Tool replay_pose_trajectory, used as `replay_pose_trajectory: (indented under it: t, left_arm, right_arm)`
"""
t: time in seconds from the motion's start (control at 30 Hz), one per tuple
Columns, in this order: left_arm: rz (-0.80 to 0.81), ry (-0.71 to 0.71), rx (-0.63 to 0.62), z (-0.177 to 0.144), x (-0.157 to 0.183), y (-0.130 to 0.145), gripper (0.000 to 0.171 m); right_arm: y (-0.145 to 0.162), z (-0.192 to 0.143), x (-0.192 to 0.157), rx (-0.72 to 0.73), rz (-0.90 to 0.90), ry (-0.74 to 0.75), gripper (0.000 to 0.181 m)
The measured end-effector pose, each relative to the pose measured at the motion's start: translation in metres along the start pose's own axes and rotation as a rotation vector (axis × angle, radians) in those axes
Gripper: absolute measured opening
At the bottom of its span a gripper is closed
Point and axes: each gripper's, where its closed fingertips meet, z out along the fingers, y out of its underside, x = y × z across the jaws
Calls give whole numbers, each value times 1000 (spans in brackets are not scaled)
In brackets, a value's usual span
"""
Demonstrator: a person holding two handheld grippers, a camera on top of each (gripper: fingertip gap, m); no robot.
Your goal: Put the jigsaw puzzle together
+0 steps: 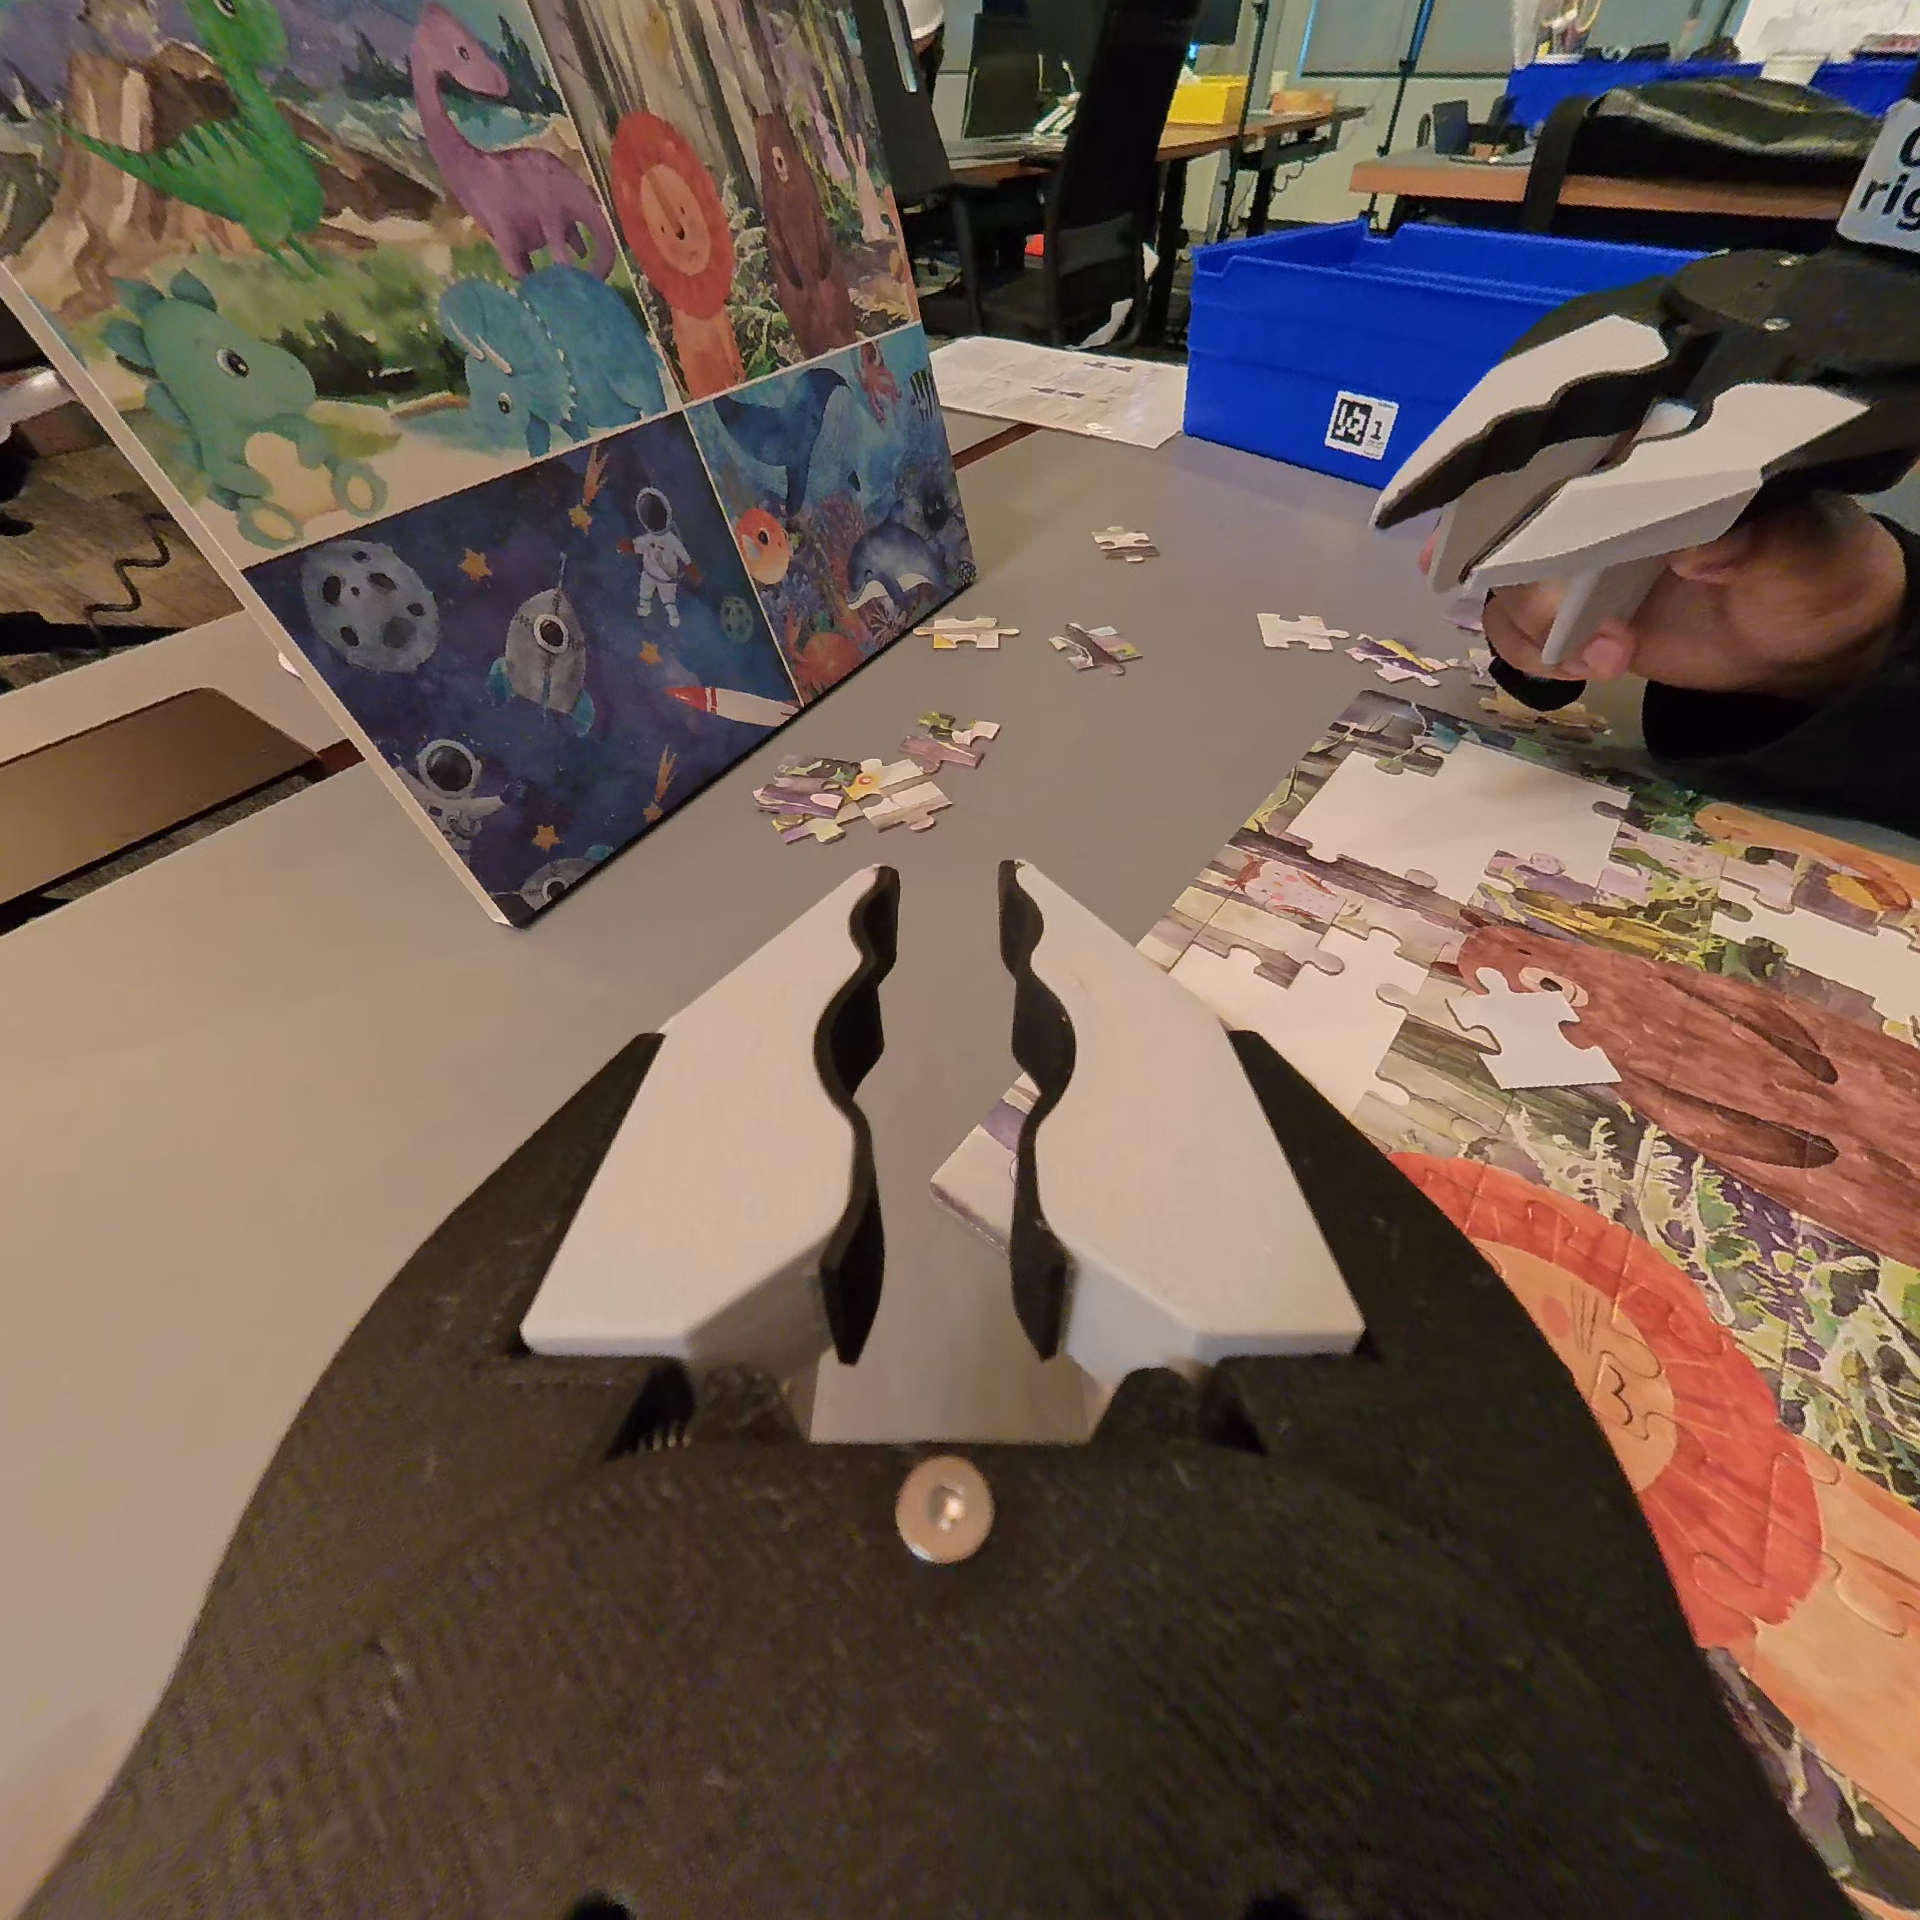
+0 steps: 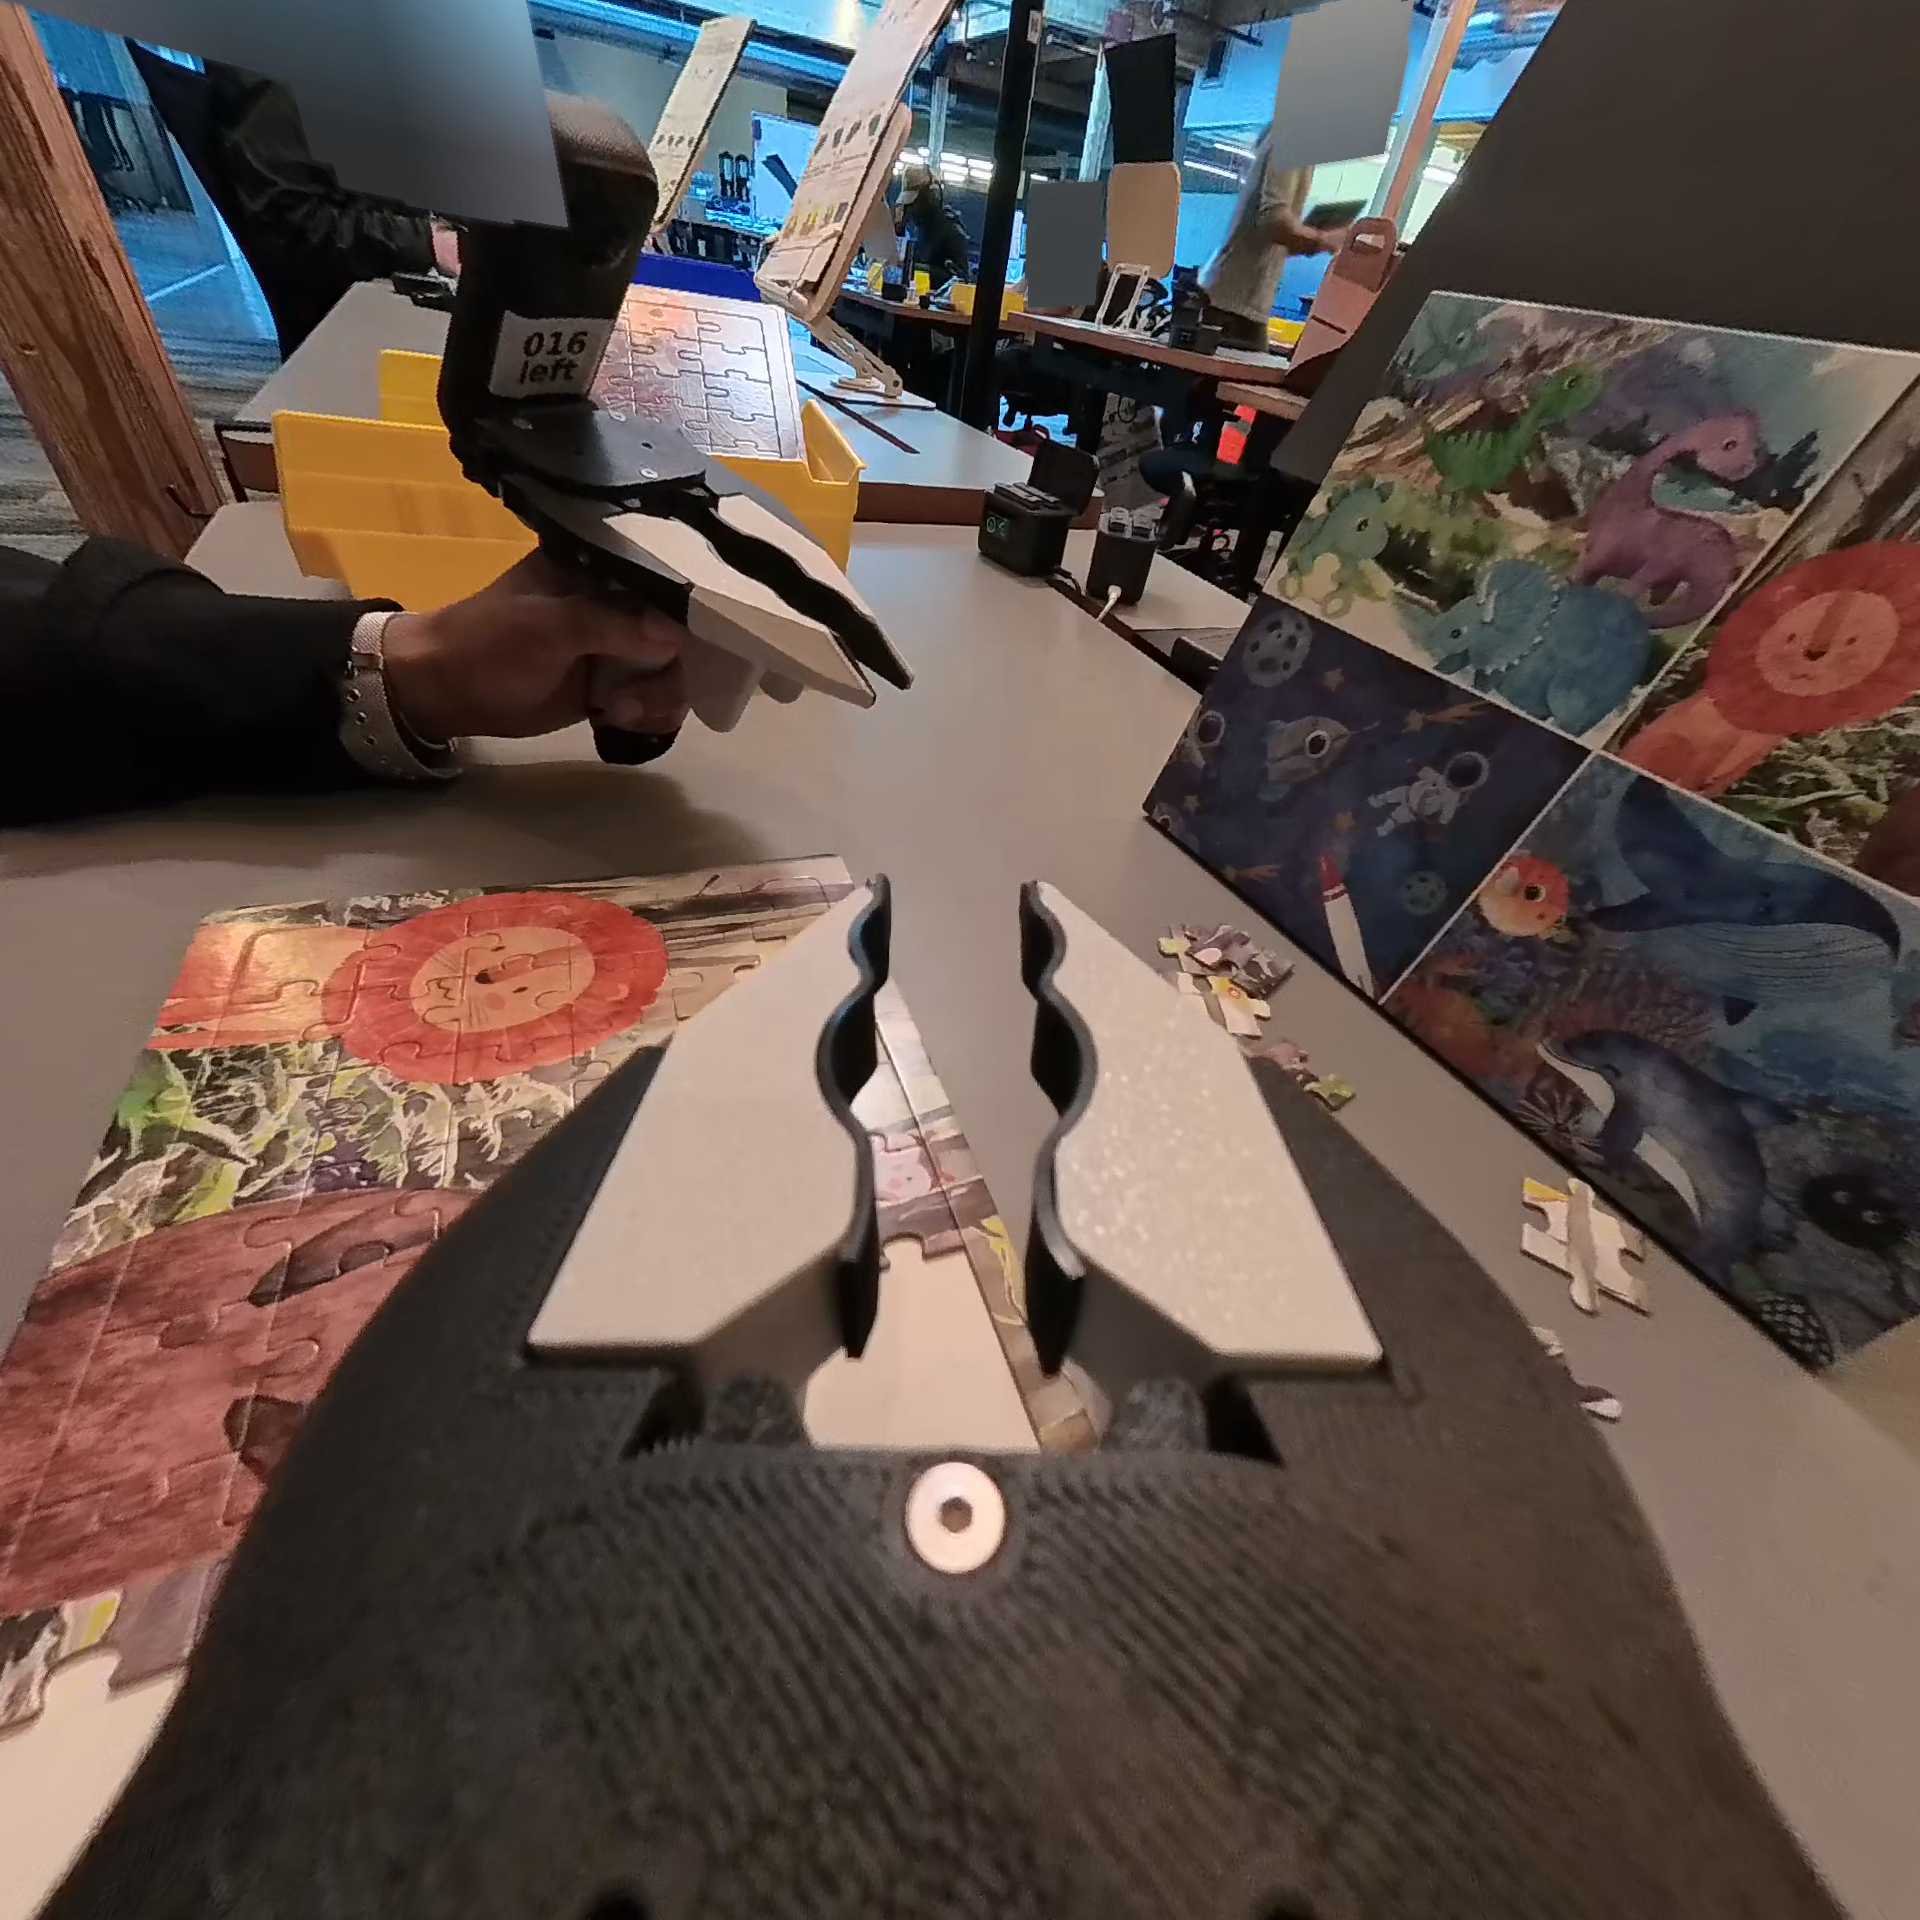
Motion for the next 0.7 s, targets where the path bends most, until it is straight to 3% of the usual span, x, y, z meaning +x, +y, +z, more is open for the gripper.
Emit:
replay_pose_trajectory:
  t: [0.7]
  left_arm:
    - [3,3,0,0,1,-1,21]
  right_arm:
    - [0,0,1,3,8,1,24]
